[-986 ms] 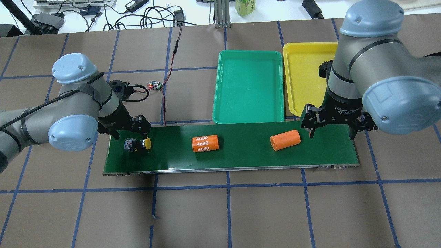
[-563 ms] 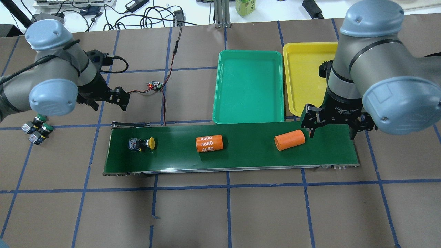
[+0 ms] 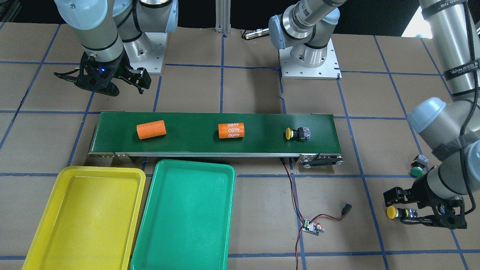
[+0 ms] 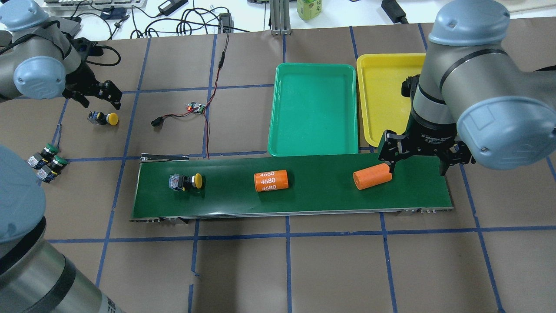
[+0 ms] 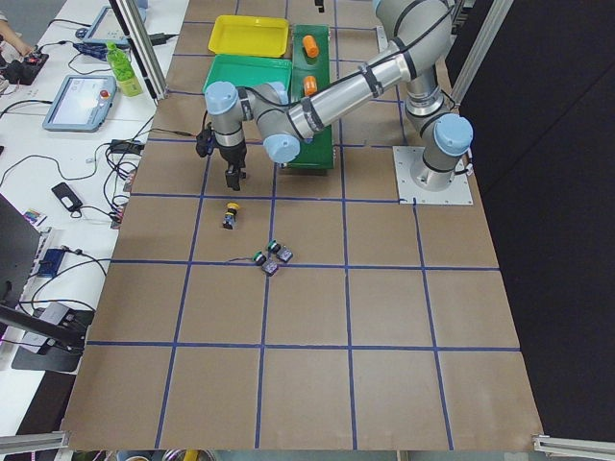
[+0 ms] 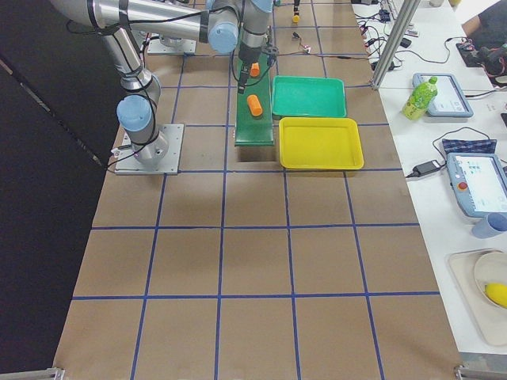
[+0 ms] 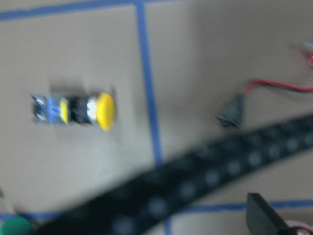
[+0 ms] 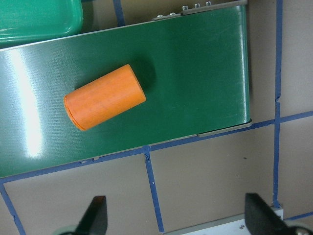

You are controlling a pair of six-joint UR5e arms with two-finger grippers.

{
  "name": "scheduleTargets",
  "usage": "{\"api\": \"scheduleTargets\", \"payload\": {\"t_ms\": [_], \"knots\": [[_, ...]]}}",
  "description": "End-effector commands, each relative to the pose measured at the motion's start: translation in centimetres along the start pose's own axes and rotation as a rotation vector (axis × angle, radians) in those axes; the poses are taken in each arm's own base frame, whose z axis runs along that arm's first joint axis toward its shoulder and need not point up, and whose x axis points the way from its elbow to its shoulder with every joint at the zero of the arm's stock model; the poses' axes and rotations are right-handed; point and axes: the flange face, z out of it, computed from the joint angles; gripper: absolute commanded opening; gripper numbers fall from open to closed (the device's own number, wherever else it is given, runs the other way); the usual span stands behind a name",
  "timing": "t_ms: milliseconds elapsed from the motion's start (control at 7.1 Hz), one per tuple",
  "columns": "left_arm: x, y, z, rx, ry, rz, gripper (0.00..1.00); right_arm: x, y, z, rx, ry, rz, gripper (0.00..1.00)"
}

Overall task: Sort buttons by color to trays
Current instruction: 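Return the left gripper and grasp the second yellow-capped button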

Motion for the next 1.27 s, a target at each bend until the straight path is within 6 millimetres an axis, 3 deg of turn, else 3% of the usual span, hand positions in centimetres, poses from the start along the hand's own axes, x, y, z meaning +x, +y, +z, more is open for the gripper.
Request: {"api": "scheduleTargets", "payload": {"t_ms": [0,141,282,563,1126], "knots": [[-2.7,-1.7,3.5,-0.016,0.010,0.046,1.00,0.0,0.0,0.1,-0.002,0.002,-0.001,1.00],[-3.1,-1.3,5.4,-0.036,0.026,0.035,1.00,0.0,-0.1,-0.4,0.014,-0.004,-0.002,1.00],[-3.2,-1.3,5.6,-0.034,0.023,0.052,1.00,-0.1,-0.6,-1.3,0.083,-0.023,0.003,1.00],[-4.5,-1.3,5.2,-0.025,0.016,0.079,1.00,-0.2,-0.7,-1.1,0.091,-0.025,0.004,1.00],[-4.1,-0.8,7.3,-0.055,0.041,0.067,1.00,-0.5,-1.9,-2.7,0.196,-0.071,-0.004,1.00]]}}
